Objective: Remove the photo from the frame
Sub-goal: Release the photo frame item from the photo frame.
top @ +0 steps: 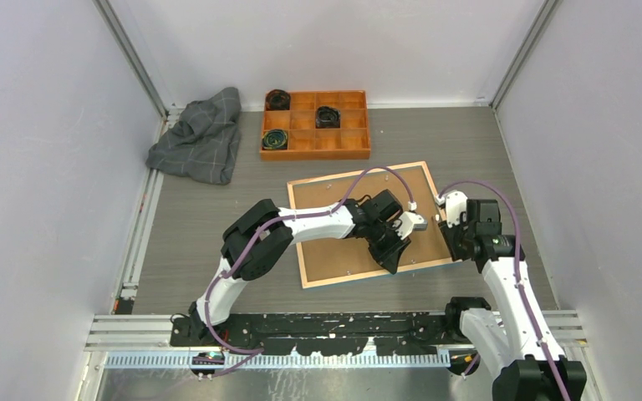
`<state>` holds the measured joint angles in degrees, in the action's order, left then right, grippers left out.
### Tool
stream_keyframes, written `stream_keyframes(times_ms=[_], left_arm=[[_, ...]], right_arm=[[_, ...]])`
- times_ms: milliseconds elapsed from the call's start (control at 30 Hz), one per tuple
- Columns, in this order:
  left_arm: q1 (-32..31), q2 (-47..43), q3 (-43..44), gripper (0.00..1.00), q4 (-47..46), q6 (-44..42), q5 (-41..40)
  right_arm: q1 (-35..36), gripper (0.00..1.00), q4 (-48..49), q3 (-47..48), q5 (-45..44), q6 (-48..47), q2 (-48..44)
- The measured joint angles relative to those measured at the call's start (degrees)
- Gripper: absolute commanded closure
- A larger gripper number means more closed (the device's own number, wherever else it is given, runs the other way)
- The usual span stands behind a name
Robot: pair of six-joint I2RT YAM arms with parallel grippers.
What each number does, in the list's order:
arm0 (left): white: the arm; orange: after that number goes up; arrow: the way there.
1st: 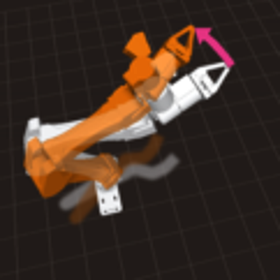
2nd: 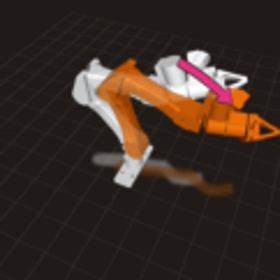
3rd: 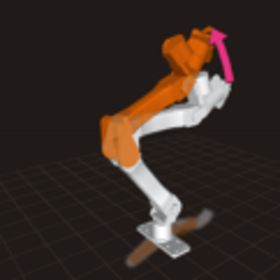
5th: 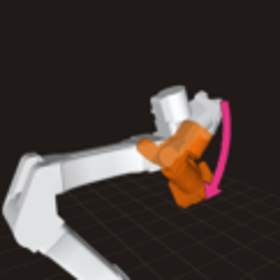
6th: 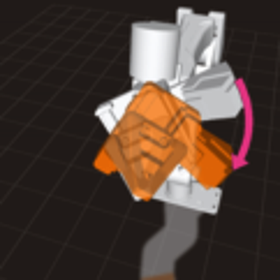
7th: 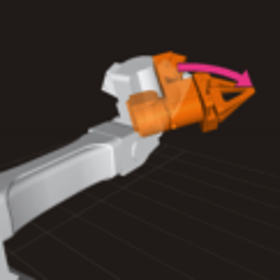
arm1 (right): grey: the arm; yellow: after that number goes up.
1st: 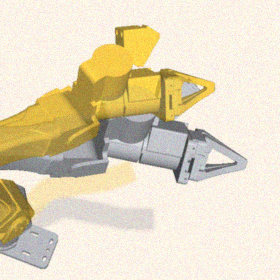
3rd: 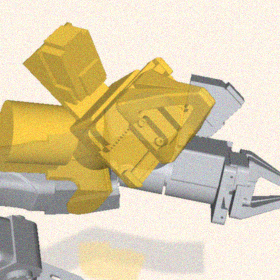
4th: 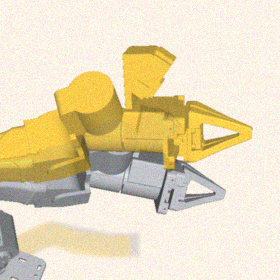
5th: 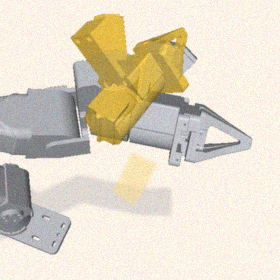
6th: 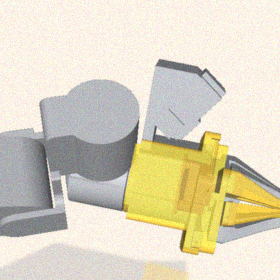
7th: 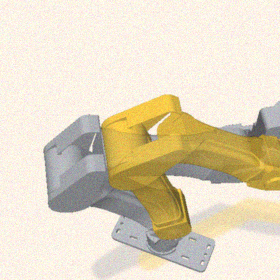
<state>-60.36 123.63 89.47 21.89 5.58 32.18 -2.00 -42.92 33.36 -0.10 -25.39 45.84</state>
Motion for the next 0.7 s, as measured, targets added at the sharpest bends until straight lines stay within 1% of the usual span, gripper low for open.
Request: stream_keyframes(times_ms=[167, 267, 500, 533, 600, 667, 700], left_arm=[[0.0, 0.0, 0.0, 0.93, 0.0, 0.02, -0.02], [0.07, 0.0, 0.0, 0.85, 0.0, 0.02, -0.02], [0.52, -0.72, 0.39, 0.46, 2.25, -0.94, 0.37], [0.66, -1.22, 0.35, 0.4, 3.17, -1.77, -0.2], [1.22, -2.6, -0.09, 0.31, 4.96, -3.76, -1.79], [1.99, -4.07, -1.01, 0.24, 6.38, -6.14, -3.67], [2.51, -5.25, -1.92, 0.22, 7.32, -7.61, -4.83]], right_arm=[[0.0, 1.0, -3.23, 0.39, 3.21, -0.9, -1.77], [0.0, 0.99, -5.79, 1.49, 5.4, -2.01, -2.27], [0.0, 0.99, -13.0, 5.75, 10.62, -9.18, -3.69], [0.0, 0.99, -14.08, 6.8, 11.17, -10.56, -2.91], [0.0, 0.99, -17.09, 10.01, 12.61, -14.08, -0.07], [0.0, 0.99, -20.22, 13.62, 14.01, -17.57, 3.82], [0.0, 0.99, -21.81, 15.74, 14.73, -19.45, 6.05]])
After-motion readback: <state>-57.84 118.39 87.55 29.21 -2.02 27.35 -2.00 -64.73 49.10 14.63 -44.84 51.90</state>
